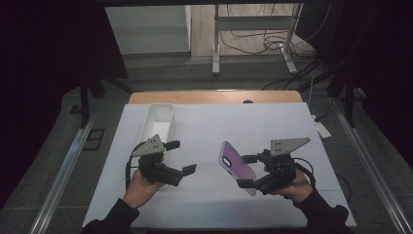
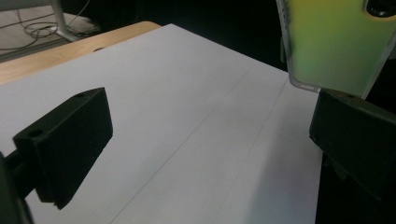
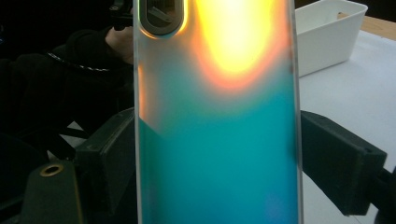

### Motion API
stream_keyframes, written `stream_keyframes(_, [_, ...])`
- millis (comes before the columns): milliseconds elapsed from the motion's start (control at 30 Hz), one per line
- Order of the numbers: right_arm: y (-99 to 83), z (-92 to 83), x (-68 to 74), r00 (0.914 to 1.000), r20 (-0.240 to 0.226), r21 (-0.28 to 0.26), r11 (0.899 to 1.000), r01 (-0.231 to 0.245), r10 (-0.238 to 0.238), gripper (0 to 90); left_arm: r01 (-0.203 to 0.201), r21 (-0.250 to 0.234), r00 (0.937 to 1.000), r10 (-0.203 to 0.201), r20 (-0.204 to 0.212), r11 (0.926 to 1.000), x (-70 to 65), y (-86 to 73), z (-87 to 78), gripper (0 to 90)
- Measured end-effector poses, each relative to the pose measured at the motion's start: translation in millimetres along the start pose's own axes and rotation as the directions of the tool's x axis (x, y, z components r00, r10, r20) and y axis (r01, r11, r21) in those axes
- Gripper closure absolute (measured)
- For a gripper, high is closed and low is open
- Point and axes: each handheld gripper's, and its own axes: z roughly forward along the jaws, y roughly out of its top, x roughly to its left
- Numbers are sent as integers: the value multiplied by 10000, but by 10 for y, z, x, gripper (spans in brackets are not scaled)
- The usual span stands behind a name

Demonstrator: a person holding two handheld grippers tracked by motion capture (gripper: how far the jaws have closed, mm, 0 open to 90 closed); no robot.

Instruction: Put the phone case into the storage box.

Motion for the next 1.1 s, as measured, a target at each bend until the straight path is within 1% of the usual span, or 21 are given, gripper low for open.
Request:
stream_keyframes(33, [0,9,1,10000,-73,-56,10000,-22,21,165,-67,-10,9999,67,140,10000,-1,21,36,2])
stream_keyframes(67, [0,12,2,9999,-117,-81,10000,-34,33,165,-104,-23,9998,104,172,9999,-4,30,56,2])
stream_keyframes(167, [0,24,6,9999,-168,-90,10000,-27,26,165,-102,-77,9993,104,362,9999,-8,56,105,2])
stream_keyframes(200, [0,24,6,9999,-168,-90,10000,-27,26,165,-102,-77,9993,104,362,9999,-8,56,105,2])
stream_keyframes(333, [-2,44,16,9997,-243,-106,9999,-19,16,165,-74,-180,9979,85,641,9998,-9,95,181,2])
stream_keyframes(433, [1,61,30,9993,-373,-144,9999,21,-27,165,-122,-221,9965,140,821,9997,-19,122,227,2])
stream_keyframes(600, [5,78,36,9987,-515,-245,9997,29,-42,165,-168,-266,9949,193,991,9995,-25,149,271,2])
stream_keyframes(833, [14,117,51,9978,-653,-234,9997,79,-94,165,-153,-335,9923,193,1226,9993,-20,180,323,2])
stream_keyframes(1100, [21,171,66,9971,-758,-203,9998,93,-108,165,-255,-346,9903,299,1353,9991,-27,197,384,3])
